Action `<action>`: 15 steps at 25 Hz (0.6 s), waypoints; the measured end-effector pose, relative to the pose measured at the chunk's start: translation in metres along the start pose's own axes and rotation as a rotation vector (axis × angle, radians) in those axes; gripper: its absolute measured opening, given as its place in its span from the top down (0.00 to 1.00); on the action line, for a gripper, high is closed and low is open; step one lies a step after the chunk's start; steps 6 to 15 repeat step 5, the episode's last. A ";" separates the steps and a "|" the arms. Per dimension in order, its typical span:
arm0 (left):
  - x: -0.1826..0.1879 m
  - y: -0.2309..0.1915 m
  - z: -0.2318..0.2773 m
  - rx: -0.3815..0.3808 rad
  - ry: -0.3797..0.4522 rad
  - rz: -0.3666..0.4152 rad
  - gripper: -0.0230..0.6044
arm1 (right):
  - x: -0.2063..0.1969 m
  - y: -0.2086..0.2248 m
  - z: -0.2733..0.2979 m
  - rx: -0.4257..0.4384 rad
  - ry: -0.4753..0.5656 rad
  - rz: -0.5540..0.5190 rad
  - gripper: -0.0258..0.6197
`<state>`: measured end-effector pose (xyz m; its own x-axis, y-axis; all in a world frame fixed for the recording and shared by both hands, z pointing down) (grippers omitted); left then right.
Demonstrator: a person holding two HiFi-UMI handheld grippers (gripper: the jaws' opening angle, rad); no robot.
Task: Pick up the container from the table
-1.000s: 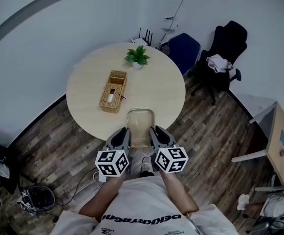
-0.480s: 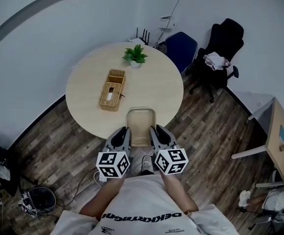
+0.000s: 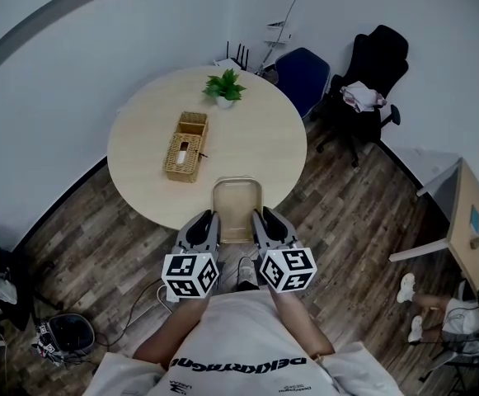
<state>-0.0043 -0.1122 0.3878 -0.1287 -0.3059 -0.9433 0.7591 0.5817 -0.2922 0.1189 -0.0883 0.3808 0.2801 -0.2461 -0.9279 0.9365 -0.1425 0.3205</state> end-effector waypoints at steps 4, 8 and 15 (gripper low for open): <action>0.000 0.000 0.001 0.000 0.003 0.002 0.87 | 0.001 0.001 0.001 -0.001 0.000 -0.003 0.78; 0.001 0.001 0.002 -0.001 0.004 0.003 0.87 | 0.001 0.002 0.002 -0.001 0.001 -0.004 0.78; 0.001 0.001 0.002 -0.001 0.004 0.003 0.87 | 0.001 0.002 0.002 -0.001 0.001 -0.004 0.78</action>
Point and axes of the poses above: the fingertips, and each gripper's own axes: z forward along the fingers, y to its right, x out of its top, the point moved 1 cm from there along -z, backward along the fingers, and after that the axes turned 4 degrees about z, right-handed, at the moved point
